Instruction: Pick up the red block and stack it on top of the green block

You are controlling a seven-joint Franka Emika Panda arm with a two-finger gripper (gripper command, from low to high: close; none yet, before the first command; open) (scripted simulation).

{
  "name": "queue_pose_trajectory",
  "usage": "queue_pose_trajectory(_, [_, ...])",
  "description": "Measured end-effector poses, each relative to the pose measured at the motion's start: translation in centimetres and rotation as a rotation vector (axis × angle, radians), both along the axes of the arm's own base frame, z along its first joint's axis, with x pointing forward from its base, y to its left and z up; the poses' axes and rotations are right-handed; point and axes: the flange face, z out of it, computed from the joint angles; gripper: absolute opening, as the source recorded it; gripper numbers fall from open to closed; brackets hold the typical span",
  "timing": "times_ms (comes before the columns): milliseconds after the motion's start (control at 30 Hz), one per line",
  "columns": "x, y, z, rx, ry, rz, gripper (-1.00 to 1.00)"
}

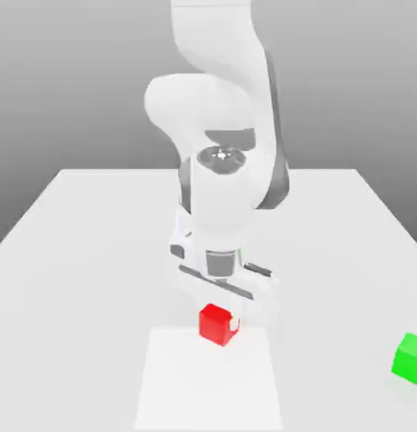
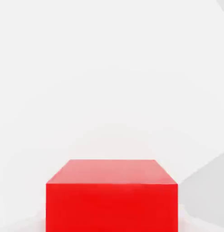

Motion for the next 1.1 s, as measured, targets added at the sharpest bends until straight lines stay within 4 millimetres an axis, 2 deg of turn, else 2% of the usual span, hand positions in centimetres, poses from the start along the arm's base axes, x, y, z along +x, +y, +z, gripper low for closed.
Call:
queue_pose_trajectory(233, [0.0,0.0,5.0,-0.001,0.000,0.001,-1.00])
queue_pose_trajectory(300, [0.9,1.3,5.9,-0.003,0.003,0.079,-1.00])
queue_pose_trajectory(400, [3.5,5.4,6.6,-0.011,0.008,0.295,-1.00])
queue_pose_trajectory(533, [5.7,13.6,7.4,-0.016,0.013,0.641,-1.00])
queue_pose_trajectory(667, [7.0,21.0,8.2,-0.013,0.013,0.941,-1.00])
queue_pose_trajectory(800, [7.1,28.5,9.3,-0.003,0.005,1.228,-1.00])
queue_pose_trajectory(867, [7.1,30.1,7.9,0.000,0.002,1.285,-1.00])
queue_pose_trajectory(967, [7.0,30.6,4.1,0.000,0.001,1.302,-1.00])
queue_pose_trajectory(1000, [6.9,30.6,3.3,0.000,0.002,1.303,1.00])
queue_pose_trajectory(1100, [6.9,30.6,3.3,0.000,0.002,1.303,1.00])
